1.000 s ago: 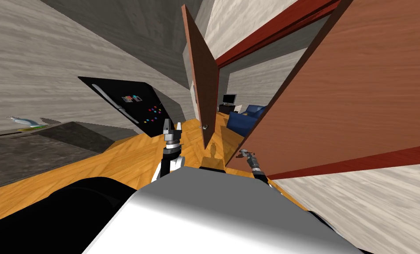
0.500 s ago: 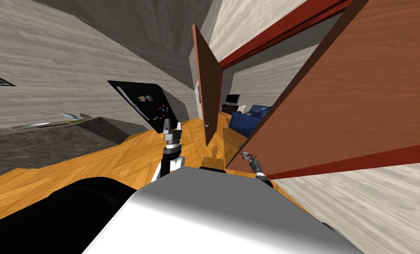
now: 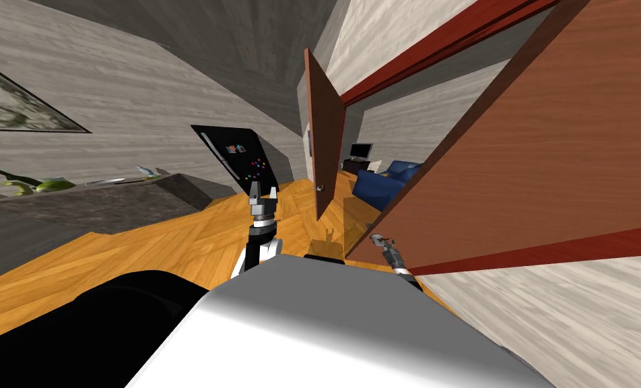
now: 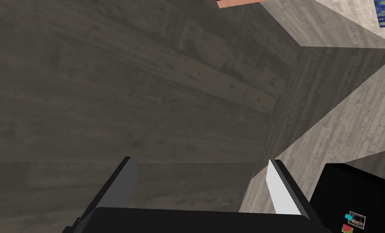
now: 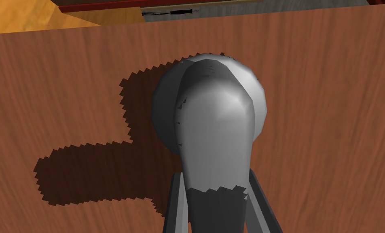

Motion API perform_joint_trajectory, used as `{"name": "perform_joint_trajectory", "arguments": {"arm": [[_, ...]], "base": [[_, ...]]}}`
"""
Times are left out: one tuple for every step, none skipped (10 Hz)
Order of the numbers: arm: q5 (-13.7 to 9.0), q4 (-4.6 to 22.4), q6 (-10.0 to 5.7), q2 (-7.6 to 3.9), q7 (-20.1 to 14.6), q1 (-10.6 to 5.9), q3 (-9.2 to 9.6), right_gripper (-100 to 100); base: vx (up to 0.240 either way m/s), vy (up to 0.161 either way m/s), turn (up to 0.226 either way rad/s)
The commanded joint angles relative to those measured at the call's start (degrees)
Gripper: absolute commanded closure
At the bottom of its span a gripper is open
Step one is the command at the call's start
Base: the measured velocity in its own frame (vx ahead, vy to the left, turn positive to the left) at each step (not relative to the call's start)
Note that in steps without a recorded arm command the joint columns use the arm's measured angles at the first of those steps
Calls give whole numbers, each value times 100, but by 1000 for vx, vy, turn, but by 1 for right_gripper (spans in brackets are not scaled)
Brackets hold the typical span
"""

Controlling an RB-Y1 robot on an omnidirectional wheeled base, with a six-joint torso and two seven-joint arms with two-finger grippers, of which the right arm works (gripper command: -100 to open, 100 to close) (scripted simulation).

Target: Pull the door open

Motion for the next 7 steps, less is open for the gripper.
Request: {"name": "perform_joint_trajectory", "arguments": {"arm": [[11,12,-116,-3,-30,95,55,100],[6,50,-225,-29,-56,147,82,100],[1,87,-331,-55,-82,198,108,100],[-4,121,-428,-78,-106,244,132,100],[-4,152,-428,-78,-106,244,132,100],[-4,121,-428,-78,-106,244,132,100],[-11,172,-575,-114,-142,315,168,100]], "base": [[-179,-56,124],[-145,-80,156],[-168,-117,182],[-206,-84,221],[-147,-23,75],[-62,8,-38],[-116,-26,144]]}}
